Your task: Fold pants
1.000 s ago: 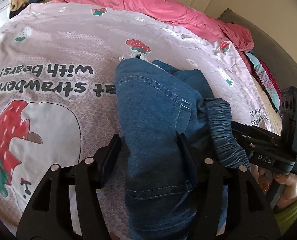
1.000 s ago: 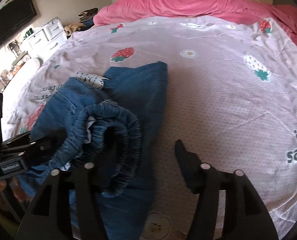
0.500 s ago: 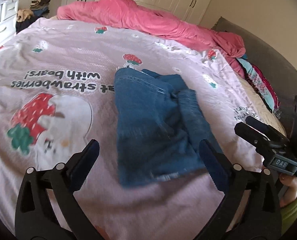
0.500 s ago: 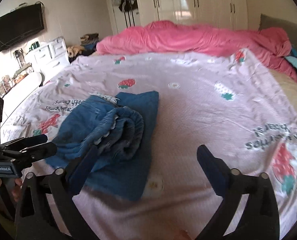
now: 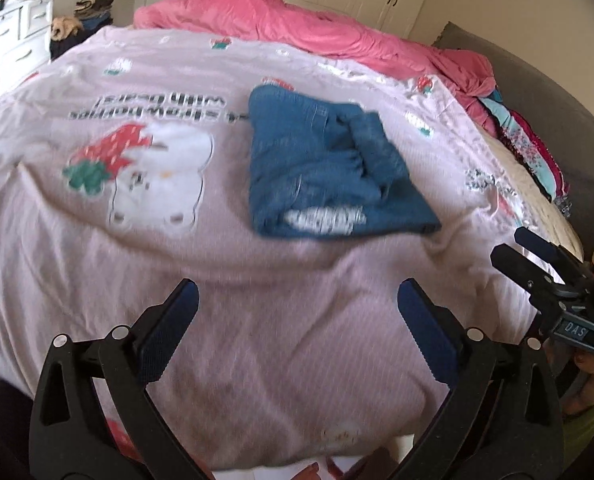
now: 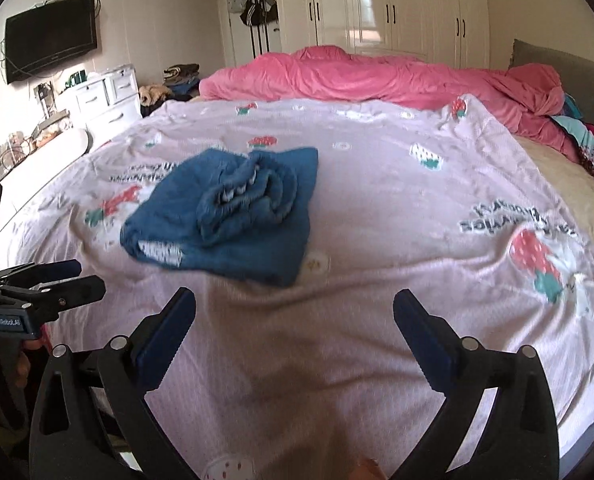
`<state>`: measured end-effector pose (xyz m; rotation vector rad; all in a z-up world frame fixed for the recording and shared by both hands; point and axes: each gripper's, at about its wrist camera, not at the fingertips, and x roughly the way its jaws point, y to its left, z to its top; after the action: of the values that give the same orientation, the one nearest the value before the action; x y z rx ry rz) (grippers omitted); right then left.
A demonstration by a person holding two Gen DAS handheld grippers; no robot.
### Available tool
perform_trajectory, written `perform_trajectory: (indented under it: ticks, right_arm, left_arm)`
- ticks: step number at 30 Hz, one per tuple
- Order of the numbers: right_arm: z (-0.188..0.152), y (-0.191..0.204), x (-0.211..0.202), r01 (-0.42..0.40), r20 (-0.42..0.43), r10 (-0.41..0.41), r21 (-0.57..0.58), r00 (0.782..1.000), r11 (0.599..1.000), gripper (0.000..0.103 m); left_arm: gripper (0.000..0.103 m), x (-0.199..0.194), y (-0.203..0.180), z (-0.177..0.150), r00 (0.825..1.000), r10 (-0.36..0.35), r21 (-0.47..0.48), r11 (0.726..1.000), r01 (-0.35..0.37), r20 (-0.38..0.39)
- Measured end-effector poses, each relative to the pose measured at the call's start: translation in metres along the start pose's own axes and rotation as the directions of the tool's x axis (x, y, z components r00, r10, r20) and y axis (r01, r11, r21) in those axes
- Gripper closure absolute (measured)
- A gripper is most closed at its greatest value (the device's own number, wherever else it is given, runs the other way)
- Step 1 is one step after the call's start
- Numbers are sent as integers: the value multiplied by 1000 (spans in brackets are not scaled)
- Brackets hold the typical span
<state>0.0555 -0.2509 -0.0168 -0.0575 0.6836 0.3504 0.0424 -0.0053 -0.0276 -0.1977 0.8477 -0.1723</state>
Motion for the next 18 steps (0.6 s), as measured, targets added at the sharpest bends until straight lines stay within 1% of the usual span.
perform_trajectory:
  ticks: [3, 5, 9, 18]
  right_arm:
    - [-6, 1, 3, 8, -10, -8, 3, 1000, 1000, 4]
    - [-9, 1, 5, -11, -21, 12, 23, 1000, 1000, 4]
    - [-9, 4, 6, -3, -26, 3, 7, 1000, 1000, 4]
    - [-10, 2, 5, -6, -32, 7, 20, 999, 1000, 4]
  left_arm:
    - [9, 1, 0, -9, 1000, 16, -1, 1000, -16, -6]
    - [9, 0, 0, -12, 1000, 24, -10, 1000, -24, -5]
    - [9, -1, 3, -13, 999, 37, -22, 999, -36, 3]
    - [9, -3, 2, -13, 999, 47, -25, 999, -47, 4]
